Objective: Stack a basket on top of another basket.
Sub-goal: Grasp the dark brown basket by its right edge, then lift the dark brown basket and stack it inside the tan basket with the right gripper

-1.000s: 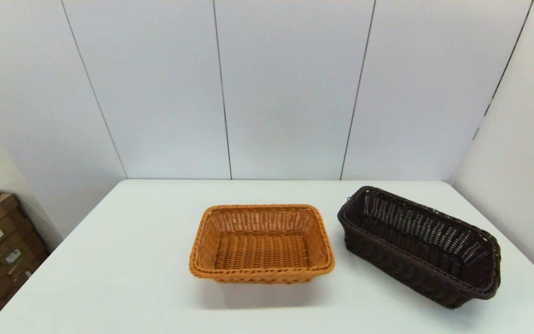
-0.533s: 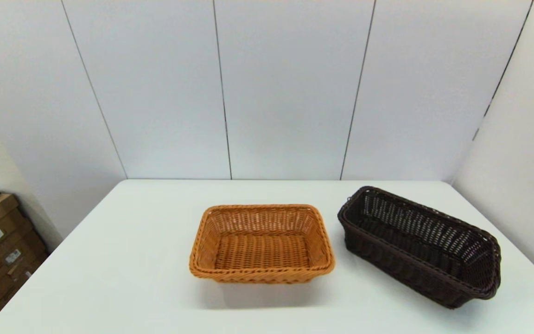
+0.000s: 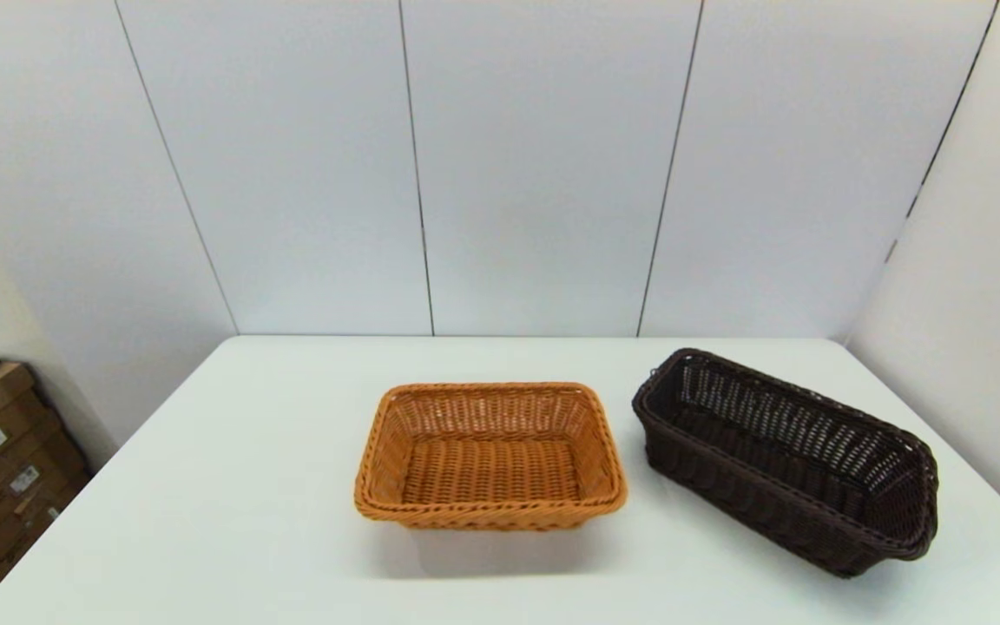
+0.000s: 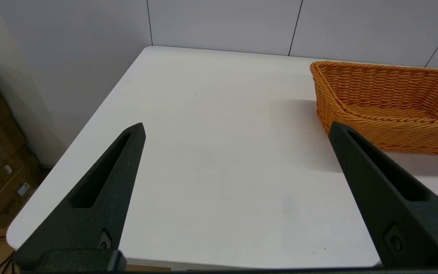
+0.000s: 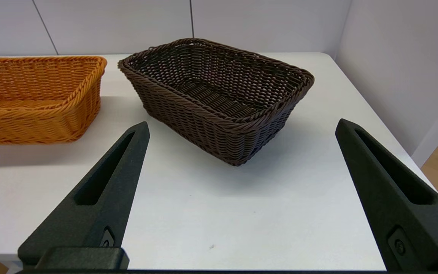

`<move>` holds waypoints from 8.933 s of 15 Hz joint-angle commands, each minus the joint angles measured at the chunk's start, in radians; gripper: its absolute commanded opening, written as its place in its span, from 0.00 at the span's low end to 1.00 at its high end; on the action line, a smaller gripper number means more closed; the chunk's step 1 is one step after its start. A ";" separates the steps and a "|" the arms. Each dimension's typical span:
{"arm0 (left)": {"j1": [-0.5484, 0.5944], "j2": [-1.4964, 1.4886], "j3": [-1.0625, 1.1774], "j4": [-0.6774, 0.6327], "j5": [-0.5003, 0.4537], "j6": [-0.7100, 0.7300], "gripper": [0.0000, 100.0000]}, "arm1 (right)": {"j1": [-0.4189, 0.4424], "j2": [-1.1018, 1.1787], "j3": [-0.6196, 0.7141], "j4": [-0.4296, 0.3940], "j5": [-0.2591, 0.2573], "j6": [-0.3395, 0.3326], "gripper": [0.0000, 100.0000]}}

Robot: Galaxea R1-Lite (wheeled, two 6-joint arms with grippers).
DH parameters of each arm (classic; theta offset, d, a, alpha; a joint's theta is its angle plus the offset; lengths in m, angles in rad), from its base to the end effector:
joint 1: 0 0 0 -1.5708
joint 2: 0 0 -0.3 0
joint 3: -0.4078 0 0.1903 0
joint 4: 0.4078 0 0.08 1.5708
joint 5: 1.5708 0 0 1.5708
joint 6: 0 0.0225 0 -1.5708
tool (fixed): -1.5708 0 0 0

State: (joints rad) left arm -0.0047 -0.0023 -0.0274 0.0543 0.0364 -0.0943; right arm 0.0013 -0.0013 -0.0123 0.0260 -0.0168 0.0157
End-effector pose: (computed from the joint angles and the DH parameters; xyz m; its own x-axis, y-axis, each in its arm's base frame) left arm -0.0252 0.0009 0.0774 0.9992 0.0317 -0.0246 -0.0339 0.9951 -0.0932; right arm -0.0239 -0.0004 0.0762 0.9998 -0.0155 -0.0124 0.0157 0.9998 0.0155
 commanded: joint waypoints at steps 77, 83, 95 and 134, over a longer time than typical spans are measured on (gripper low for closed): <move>0.000 0.002 0.000 0.001 0.000 -0.001 1.00 | -0.297 1.974 -1.077 0.526 0.195 0.489 0.00; 0.000 0.001 0.000 0.001 0.000 -0.001 1.00 | -0.326 1.847 -1.106 0.548 0.196 0.487 0.00; 0.000 0.002 0.000 0.001 0.000 -0.001 1.00 | -0.310 1.396 -1.302 0.796 0.368 0.389 0.00; 0.000 0.001 0.000 0.001 0.000 -0.001 1.00 | 0.612 2.020 -1.721 0.608 -0.026 0.691 0.00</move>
State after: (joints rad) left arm -0.0047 -0.0013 -0.0274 0.0551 0.0364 -0.0947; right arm 0.6223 1.9772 -1.6877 0.6272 -0.0447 0.6879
